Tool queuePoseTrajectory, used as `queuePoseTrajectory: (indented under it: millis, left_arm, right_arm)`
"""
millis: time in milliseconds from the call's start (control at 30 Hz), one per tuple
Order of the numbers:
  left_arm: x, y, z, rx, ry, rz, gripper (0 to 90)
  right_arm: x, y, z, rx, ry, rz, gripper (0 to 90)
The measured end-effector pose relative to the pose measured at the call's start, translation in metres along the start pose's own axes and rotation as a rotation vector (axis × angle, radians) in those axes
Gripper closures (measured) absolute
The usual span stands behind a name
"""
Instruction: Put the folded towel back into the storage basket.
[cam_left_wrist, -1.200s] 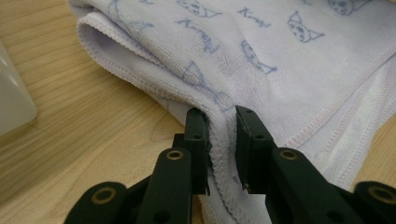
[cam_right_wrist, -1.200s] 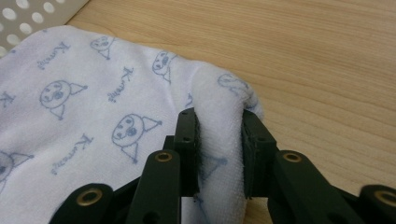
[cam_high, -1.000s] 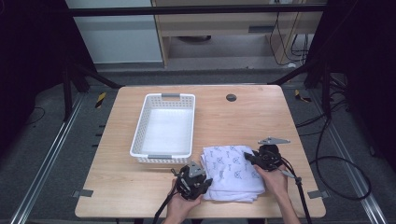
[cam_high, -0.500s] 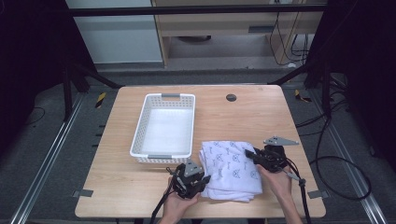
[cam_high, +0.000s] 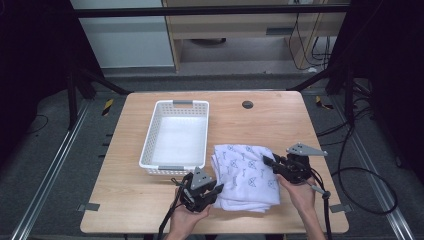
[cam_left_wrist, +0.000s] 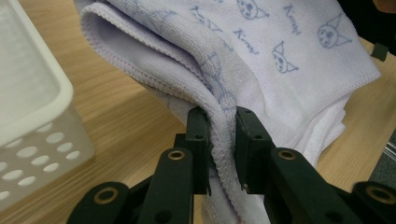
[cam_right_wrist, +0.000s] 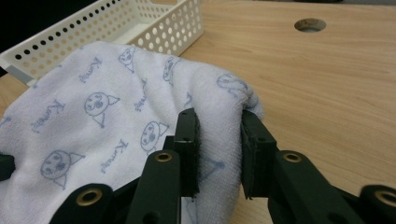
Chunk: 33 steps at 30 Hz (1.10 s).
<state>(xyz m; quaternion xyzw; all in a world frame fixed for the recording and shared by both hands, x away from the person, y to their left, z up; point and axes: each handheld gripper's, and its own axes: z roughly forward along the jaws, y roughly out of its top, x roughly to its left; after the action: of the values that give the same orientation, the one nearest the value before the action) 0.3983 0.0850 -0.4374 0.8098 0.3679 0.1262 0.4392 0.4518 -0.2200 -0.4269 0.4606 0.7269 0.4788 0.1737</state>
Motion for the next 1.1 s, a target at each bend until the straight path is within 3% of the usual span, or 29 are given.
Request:
queuePoseTrajectory:
  millis: [333,1100]
  left_arm:
    - [0.005,0.010,-0.017,-0.043,-0.003,-0.003,76.5]
    - [0.012,0.023,-0.037,-0.100,0.018,-0.002,76.6]
  right_arm:
    - [0.009,0.011,-0.008,-0.054,0.009,-0.016,71.8]
    - [0.027,0.034,-0.010,-0.113,-0.001,-0.063,71.9]
